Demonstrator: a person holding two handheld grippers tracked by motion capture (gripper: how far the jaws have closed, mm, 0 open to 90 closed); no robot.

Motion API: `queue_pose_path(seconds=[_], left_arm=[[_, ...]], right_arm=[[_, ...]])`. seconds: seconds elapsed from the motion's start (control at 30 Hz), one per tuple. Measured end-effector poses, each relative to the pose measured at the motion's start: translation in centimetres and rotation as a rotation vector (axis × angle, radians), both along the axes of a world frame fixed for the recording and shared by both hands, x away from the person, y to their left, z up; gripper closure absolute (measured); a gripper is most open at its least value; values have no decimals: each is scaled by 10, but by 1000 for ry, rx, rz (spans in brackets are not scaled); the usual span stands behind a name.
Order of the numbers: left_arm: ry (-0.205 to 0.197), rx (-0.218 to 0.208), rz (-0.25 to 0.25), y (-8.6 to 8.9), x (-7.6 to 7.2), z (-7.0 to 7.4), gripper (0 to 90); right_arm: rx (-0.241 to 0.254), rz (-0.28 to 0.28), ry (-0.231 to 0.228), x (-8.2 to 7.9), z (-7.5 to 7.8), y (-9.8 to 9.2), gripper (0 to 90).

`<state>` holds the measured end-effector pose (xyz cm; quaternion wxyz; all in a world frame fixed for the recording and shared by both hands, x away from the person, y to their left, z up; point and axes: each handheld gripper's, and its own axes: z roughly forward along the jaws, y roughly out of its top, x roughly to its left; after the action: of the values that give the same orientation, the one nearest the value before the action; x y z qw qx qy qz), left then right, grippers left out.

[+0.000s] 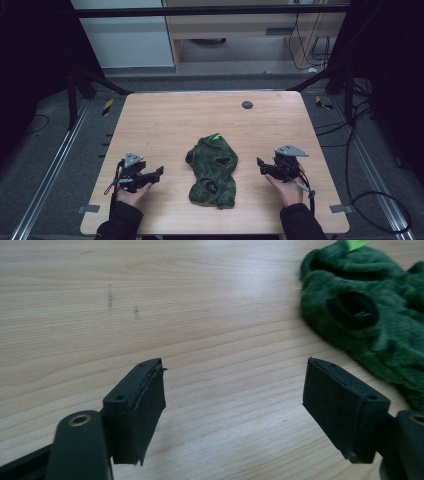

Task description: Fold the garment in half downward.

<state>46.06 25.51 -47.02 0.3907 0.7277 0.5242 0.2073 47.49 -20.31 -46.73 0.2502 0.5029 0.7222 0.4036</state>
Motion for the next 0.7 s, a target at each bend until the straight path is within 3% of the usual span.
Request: queue_pose_path(seconds=[0.33,0.7], left_arm=[[-21,-20,-39,-5,5,10,295],[-62,-9,-55,-9,23,31,318]], right_arm=[[10,74,13,-4,8,8,280],[22,88,2,0,19,13,310]])
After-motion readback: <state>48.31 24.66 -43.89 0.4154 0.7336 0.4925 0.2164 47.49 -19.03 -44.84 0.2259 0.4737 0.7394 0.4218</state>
